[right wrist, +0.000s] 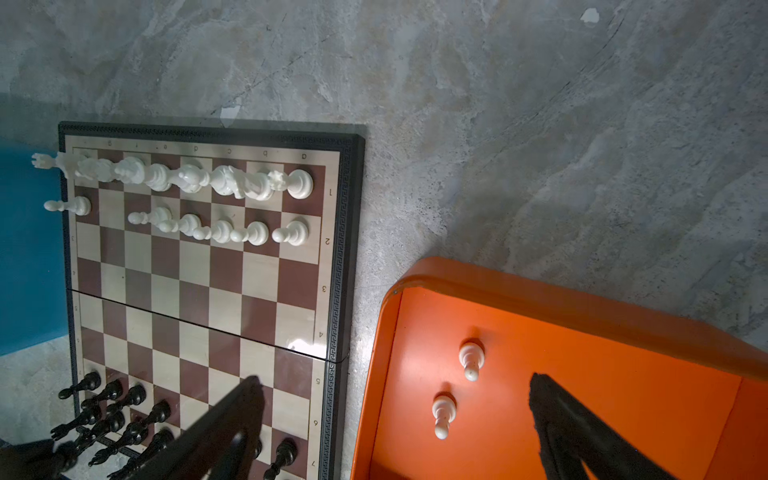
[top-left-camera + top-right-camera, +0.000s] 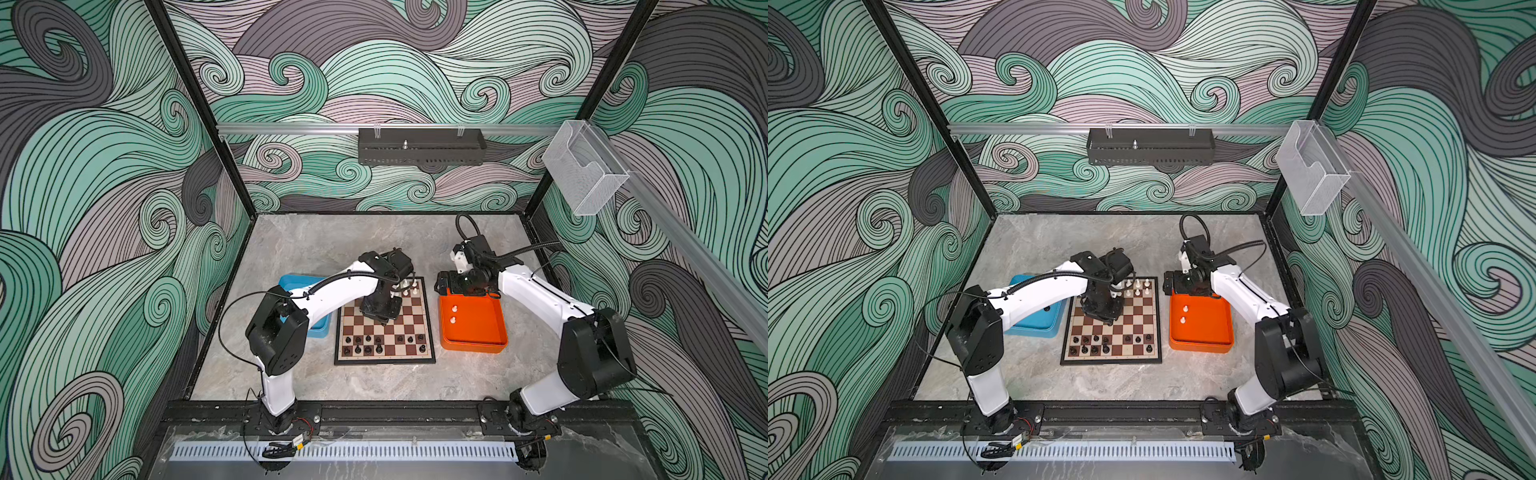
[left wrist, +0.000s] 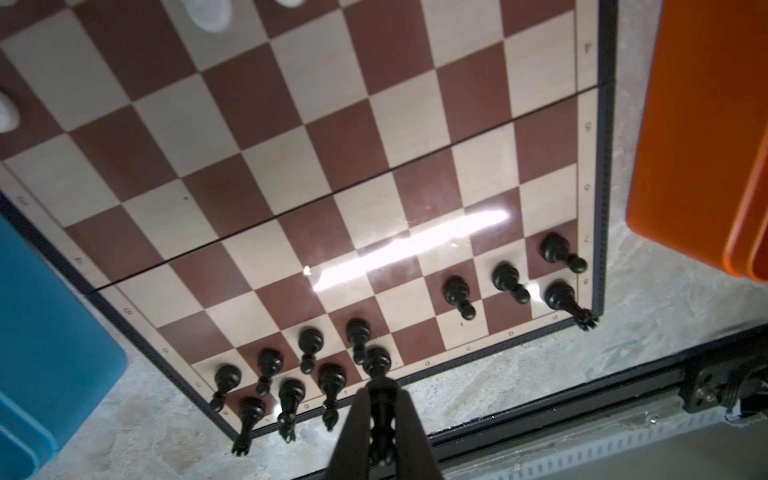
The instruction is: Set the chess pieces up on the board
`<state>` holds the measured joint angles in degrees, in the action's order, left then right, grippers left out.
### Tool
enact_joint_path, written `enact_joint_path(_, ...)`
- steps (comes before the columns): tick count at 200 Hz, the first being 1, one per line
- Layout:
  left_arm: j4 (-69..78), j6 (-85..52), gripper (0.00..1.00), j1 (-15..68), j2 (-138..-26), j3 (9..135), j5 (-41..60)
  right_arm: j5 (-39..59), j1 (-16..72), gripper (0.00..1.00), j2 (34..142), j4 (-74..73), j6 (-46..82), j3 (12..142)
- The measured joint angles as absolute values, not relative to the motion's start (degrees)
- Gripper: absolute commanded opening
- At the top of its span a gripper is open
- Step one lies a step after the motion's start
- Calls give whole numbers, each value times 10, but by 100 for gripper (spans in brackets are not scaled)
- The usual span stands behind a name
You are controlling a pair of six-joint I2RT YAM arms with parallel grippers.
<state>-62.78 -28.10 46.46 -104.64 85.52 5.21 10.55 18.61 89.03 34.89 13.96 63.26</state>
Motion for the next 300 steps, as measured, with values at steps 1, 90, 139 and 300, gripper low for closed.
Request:
enact_joint_path(1,-627,-281,13,466,-1047,855,53,105,186,99,890,349,140,633)
enact_joint_path(90,-595,-281,14,481,-1086,827,67,109,183,99,890,349,140,632)
enact_joint_path(139,-587,-280,14,482,-1094,826,72,110,182,99,890,349,140,632)
enact_joint_path(300,-582,-276,17,486,-1113,826,89,110,180,99,890,349,140,631)
